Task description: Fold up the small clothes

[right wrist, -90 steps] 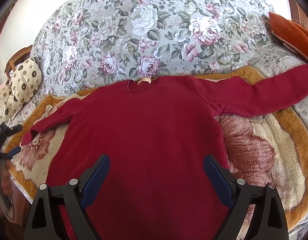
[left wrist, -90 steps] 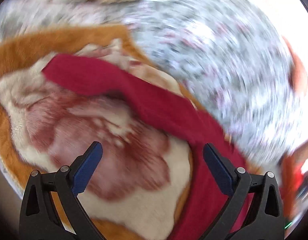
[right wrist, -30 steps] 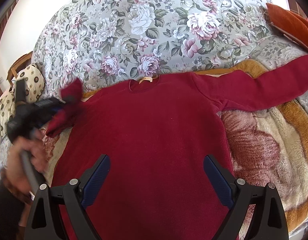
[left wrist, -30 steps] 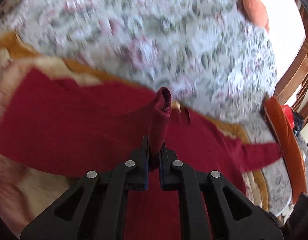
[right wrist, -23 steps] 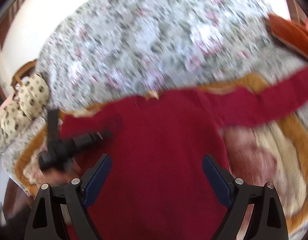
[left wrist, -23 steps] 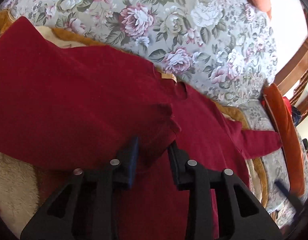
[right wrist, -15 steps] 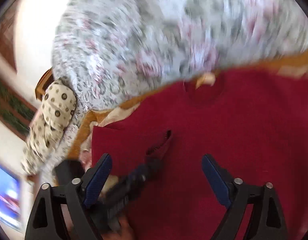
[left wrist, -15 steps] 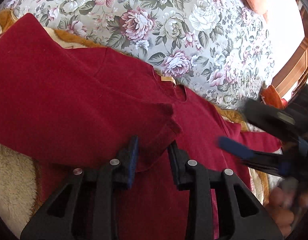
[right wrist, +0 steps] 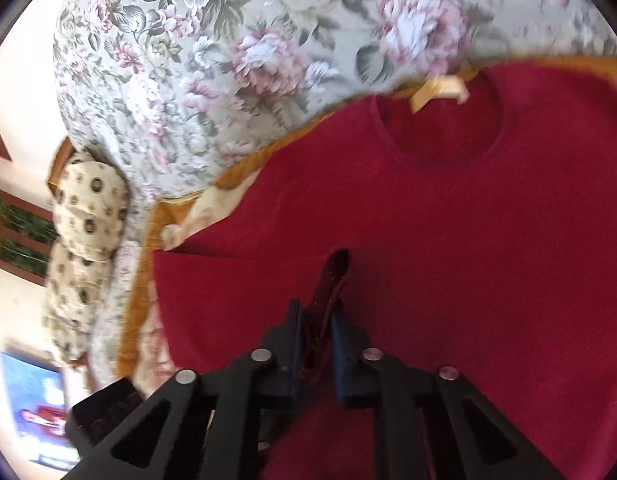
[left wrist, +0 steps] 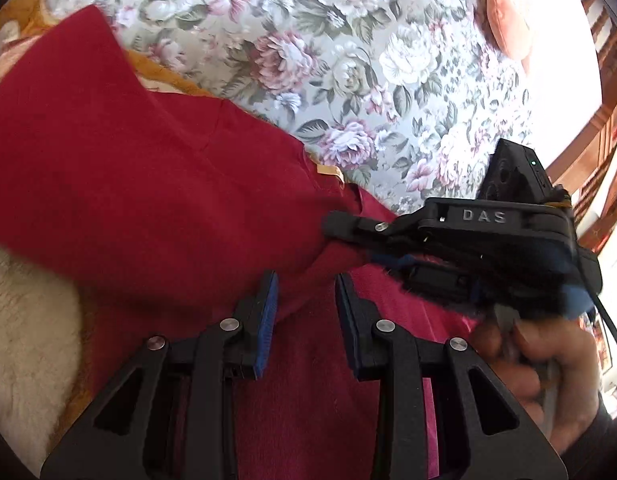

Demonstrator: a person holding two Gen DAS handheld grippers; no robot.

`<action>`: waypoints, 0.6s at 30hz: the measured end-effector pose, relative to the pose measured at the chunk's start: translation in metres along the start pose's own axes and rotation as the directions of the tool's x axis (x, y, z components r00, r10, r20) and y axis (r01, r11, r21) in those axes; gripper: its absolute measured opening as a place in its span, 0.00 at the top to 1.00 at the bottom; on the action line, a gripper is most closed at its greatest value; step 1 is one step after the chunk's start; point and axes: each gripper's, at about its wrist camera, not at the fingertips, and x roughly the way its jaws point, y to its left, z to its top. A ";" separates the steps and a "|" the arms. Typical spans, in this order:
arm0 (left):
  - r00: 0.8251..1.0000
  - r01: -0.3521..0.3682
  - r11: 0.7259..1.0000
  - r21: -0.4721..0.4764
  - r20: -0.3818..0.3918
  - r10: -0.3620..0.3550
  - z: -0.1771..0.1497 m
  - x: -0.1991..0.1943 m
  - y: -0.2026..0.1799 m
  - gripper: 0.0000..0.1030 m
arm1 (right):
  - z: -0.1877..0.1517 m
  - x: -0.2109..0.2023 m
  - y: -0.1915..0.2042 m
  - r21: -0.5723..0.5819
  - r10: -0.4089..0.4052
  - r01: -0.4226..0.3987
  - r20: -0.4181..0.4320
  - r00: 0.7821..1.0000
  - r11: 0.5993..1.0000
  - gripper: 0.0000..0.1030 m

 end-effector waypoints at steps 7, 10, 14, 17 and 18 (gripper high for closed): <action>1.000 -0.016 1.000 -0.008 -0.007 0.016 -0.007 -0.003 0.004 0.66 | 0.041 -0.055 -0.048 -0.022 -0.186 0.192 0.158 0.970 0.981 0.90; 1.000 -0.017 1.000 -0.004 -0.012 0.017 -0.007 -0.001 0.004 0.66 | 0.051 -0.075 -0.086 0.014 -0.219 0.219 0.132 0.967 0.976 0.90; 1.000 -0.013 1.000 -0.007 -0.013 0.013 -0.007 -0.001 0.006 0.66 | 0.051 -0.091 -0.113 0.029 -0.205 0.203 0.122 0.971 0.979 0.90; 1.000 -0.012 1.000 -0.007 -0.014 0.012 -0.007 -0.001 0.007 0.66 | 0.049 -0.091 -0.125 0.045 -0.181 0.177 0.114 0.977 0.983 0.90; 1.000 -0.011 1.000 -0.008 -0.014 0.010 -0.006 -0.001 0.007 0.66 | 0.046 -0.092 -0.128 0.047 -0.186 0.181 0.116 0.976 0.982 0.90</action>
